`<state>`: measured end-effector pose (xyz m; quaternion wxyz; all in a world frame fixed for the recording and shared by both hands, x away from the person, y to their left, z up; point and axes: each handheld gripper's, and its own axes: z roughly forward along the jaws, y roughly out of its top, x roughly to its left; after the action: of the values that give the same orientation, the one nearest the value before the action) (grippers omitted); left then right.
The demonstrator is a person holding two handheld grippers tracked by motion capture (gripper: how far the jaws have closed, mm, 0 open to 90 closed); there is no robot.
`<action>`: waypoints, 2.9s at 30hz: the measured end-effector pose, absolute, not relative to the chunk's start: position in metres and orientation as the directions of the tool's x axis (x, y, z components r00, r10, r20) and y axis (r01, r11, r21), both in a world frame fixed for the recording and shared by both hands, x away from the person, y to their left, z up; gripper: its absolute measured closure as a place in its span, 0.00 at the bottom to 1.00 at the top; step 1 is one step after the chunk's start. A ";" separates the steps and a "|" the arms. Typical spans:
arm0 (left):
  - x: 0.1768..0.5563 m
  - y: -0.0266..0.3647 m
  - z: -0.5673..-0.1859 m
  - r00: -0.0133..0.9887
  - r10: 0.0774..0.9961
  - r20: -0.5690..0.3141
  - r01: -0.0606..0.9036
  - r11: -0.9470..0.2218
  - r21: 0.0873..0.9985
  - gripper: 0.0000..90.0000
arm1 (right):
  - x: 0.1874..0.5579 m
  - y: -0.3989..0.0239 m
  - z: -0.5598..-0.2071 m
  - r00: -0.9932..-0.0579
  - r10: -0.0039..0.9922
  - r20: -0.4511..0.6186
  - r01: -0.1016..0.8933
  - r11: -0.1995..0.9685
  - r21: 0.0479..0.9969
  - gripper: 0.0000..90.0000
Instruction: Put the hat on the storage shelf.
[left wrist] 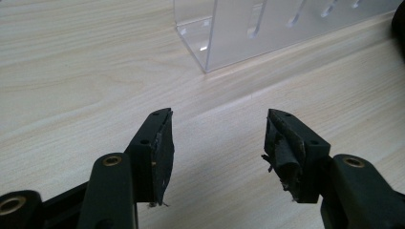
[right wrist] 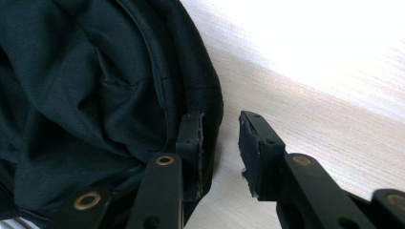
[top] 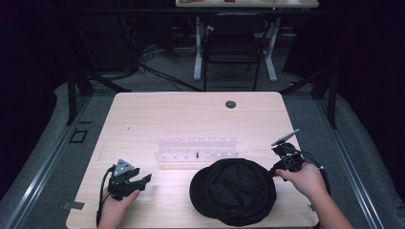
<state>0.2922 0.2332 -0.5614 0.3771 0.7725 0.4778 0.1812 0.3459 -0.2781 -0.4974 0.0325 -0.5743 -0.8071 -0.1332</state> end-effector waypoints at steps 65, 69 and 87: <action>0.292 0.233 -0.562 0.462 0.883 -0.079 0.603 -0.247 0.759 0.48 | 0.346 -0.297 -0.504 -0.259 0.807 0.530 0.965 0.233 0.116 0.98; 0.292 0.233 -0.562 0.462 0.884 -0.076 0.600 -0.248 0.760 0.48 | 0.343 -0.299 -0.499 -0.238 0.783 0.575 0.971 0.200 0.129 0.98; 0.292 0.233 -0.562 0.461 0.884 -0.076 0.604 -0.250 0.757 0.48 | 0.334 -0.302 -0.473 -0.266 0.654 0.709 0.964 0.189 0.187 0.98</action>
<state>0.2923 0.2333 -0.5621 0.3750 0.7682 0.4842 0.1866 0.3343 -0.3018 -0.4733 0.2466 -0.5534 -0.7307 -0.3146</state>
